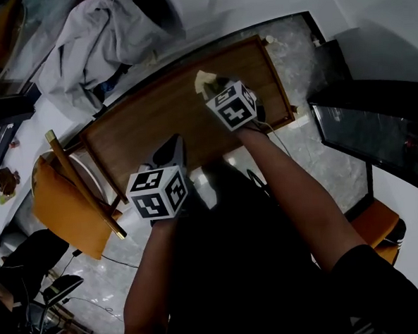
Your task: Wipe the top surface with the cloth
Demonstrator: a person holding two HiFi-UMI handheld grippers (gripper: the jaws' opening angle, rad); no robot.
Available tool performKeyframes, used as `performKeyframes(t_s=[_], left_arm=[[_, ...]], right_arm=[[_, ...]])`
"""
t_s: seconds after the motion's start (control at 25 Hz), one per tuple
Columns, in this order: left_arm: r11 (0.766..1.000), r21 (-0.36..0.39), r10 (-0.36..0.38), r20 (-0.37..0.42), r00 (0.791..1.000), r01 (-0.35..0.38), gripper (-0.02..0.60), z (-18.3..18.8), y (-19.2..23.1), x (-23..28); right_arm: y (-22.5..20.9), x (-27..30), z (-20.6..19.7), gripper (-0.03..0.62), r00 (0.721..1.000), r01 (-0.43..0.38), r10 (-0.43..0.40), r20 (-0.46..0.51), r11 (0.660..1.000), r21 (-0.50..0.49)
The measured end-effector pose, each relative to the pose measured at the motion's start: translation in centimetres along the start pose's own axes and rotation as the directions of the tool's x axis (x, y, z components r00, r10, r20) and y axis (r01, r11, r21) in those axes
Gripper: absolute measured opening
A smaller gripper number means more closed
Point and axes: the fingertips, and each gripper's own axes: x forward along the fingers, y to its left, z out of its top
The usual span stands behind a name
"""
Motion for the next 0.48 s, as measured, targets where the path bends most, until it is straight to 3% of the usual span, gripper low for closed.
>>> performKeyframes(t_s=[0.32,0.48], left_arm=[[0.999,0.023,-0.024,-0.019,1.0,0.024,0.012,-0.2,-2.1,1.4],[0.999,0.028,-0.022,-0.02,1.0,0.022,0.012,-0.2,-2.5,1.6]], right_arm=[[-6.7,-2.4,-2.3,0.083,0.993,0.116,-0.115,-0.019,0.992,0.044],[-9.3,-3.3,-3.3,0.083,0.985,0.166,-0.165,-0.049,0.986,0.02]])
